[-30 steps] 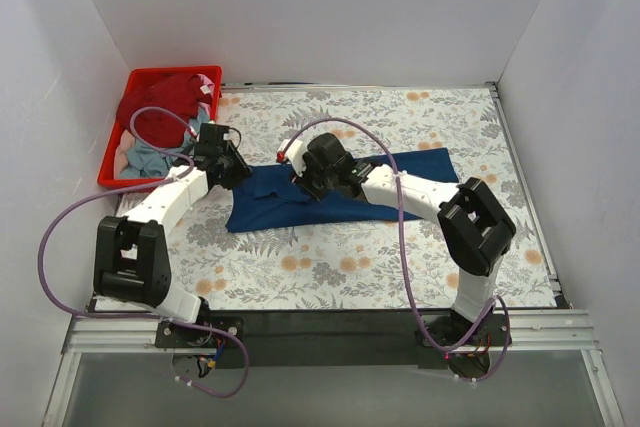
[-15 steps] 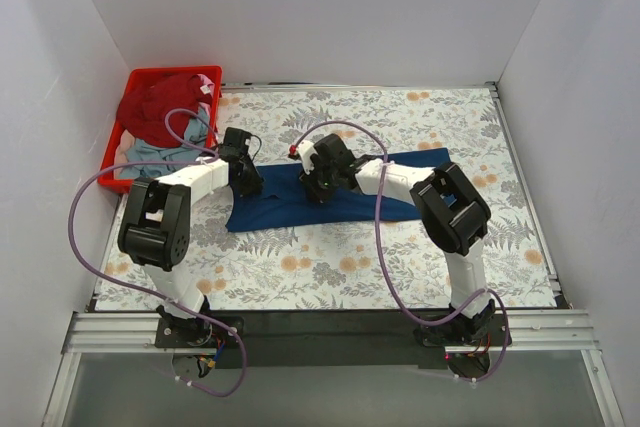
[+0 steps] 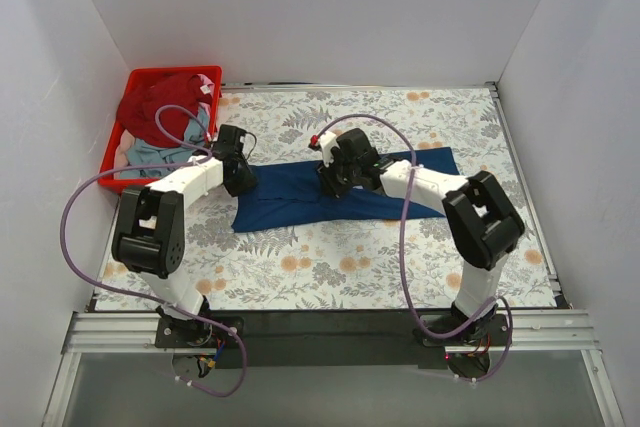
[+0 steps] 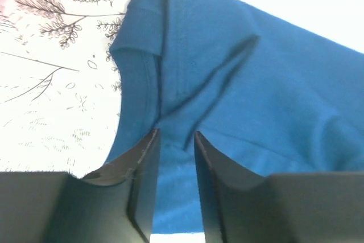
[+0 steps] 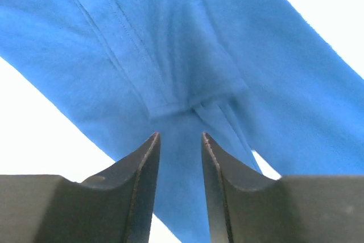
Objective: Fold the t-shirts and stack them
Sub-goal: Fold the tshirt
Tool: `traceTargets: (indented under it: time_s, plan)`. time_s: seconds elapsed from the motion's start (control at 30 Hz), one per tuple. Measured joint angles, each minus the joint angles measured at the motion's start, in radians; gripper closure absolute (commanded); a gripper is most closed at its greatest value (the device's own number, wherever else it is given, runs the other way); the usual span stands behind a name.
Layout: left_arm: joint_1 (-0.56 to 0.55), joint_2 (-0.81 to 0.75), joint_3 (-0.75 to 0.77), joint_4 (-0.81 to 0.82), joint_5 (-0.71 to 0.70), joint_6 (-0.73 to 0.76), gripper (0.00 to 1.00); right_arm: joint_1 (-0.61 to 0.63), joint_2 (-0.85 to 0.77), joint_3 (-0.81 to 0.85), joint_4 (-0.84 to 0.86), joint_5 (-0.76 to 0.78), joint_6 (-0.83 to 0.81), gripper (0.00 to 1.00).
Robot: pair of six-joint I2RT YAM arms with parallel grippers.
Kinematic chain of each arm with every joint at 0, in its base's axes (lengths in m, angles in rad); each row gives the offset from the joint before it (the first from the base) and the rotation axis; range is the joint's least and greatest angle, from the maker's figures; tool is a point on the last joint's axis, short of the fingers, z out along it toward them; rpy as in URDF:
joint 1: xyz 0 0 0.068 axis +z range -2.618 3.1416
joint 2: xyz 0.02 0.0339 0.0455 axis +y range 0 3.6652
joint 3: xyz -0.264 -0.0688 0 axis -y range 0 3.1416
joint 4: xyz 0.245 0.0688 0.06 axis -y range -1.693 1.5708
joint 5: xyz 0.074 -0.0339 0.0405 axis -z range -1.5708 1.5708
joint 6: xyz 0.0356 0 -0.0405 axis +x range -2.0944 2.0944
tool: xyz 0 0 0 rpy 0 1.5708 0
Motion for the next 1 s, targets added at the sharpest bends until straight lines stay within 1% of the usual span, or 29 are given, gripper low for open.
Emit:
traceTargets:
  time_s: [0.13,0.27,0.43,0.53,0.67,0.8,0.93,1.0]
  plan:
    - [-0.008,-0.067,0.017,-0.024,-0.008,-0.008,0.69,-0.021,-0.137,-0.063,-0.017,0.058,0.019,0.56]
    - [-0.012,-0.085,0.016,-0.026,-0.01,-0.021,0.69,-0.077,-0.209,-0.144,-0.027,0.101,0.044,0.55]
    - [-0.012,-0.019,0.003,-0.026,-0.01,-0.029,0.69,-0.157,-0.209,-0.249,-0.108,0.12,0.07,0.52]
    - [-0.01,0.05,0.01,-0.016,-0.01,-0.031,0.69,-0.186,-0.204,-0.267,-0.158,0.132,0.074,0.51]
    - [-0.01,0.126,0.099,-0.029,-0.039,-0.007,0.69,-0.197,-0.2,-0.284,-0.174,0.142,0.072,0.51]
    - [-0.008,0.229,0.234,-0.052,-0.084,0.029,0.69,-0.197,-0.201,-0.288,-0.174,0.135,0.069,0.51]
    - [-0.008,0.351,0.405,-0.075,-0.133,0.069,0.69,-0.188,-0.228,-0.322,-0.171,0.07,0.076,0.51]
    - [-0.009,0.409,0.491,-0.088,-0.153,0.084,0.69,-0.159,-0.245,-0.338,-0.183,0.027,0.089,0.51]
